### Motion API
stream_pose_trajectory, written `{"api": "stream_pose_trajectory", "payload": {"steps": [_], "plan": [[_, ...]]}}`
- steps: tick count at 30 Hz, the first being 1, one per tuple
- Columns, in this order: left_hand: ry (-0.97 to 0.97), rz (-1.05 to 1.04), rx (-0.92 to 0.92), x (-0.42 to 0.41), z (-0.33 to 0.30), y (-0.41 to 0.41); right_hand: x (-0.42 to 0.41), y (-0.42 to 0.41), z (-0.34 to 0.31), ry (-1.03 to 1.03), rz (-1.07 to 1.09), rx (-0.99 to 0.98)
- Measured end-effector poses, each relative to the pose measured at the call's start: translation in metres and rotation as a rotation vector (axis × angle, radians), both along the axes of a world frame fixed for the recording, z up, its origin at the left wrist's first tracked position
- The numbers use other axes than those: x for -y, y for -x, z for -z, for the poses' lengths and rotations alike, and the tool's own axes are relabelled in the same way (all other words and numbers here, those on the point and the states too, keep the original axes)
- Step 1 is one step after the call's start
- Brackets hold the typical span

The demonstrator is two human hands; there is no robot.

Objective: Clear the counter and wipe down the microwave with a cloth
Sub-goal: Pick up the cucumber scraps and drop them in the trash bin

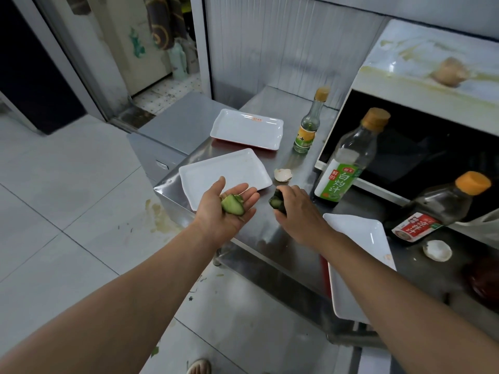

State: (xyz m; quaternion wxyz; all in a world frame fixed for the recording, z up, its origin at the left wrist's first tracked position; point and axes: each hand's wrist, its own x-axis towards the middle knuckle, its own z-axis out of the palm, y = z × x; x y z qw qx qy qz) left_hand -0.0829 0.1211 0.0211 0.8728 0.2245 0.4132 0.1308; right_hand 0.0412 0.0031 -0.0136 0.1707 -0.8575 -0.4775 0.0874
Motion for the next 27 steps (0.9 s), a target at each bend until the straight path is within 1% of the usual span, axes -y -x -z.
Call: {"api": "stream_pose_trajectory", "payload": {"steps": [3,6,16,21,27], "plan": [[-0.004,0.003,0.012,0.007,-0.011,-0.002,0.011,-0.001,-0.014,-0.049,-0.022,0.032],[-0.02,0.005,0.038,0.014,-0.024,-0.003,0.019,-0.003,-0.03,-0.069,-0.011,0.024],[0.0,0.028,0.156,0.046,-0.062,-0.001,0.05,0.004,-0.082,-0.039,0.032,0.057],[-0.008,0.089,0.193,0.058,-0.082,-0.001,0.07,0.011,-0.105,-0.079,0.08,0.08],[-0.025,0.263,0.243,0.063,-0.102,-0.005,0.093,0.029,-0.129,-0.125,0.22,0.119]]}}
